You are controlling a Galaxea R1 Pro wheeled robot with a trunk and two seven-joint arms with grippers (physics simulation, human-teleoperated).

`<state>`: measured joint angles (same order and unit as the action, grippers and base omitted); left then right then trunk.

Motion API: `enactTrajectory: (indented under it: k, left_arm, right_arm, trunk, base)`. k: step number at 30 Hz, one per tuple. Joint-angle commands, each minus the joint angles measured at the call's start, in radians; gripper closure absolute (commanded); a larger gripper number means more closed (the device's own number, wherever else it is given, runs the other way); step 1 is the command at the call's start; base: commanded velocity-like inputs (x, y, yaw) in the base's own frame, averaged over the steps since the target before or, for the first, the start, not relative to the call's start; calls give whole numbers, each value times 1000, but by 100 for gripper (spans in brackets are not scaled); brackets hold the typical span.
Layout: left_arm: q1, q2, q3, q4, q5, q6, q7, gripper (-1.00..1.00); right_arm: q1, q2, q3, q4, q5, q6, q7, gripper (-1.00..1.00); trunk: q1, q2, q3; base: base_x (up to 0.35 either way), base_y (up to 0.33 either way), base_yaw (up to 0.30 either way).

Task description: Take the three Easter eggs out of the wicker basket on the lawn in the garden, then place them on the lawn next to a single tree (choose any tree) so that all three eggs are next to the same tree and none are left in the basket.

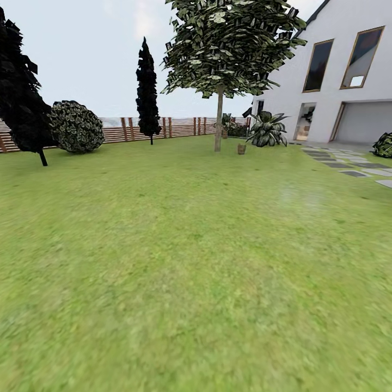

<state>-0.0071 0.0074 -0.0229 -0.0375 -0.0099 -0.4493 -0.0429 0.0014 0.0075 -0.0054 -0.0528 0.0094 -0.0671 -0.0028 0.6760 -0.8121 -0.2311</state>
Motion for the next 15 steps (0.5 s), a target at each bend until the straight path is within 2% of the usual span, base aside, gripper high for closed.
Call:
enactTrajectory:
  k: [1, 8, 15]
  left_arm:
    - [-1, 0, -2, 1, -1, -3, -2, -100]
    - [-1, 0, -2, 1, -1, -3, -2, -100]
    - [-1, 1, -2, 1, -1, -4, -2, -100]
  right_arm:
    - [0, 0, -1, -1, 1, -2, 0, -100]
    - [0, 0, -1, -1, 1, -2, 0, -100]
    - [0, 0, -1, -1, 0, -2, 0, -100]
  trunk:
    - [0, -1, -1]
    - [0, -1, -1]
    - [0, -1, -1]
  base:
    - [0, 0, 0]
    - [37, 0, 0]
    - [136, 0, 0]
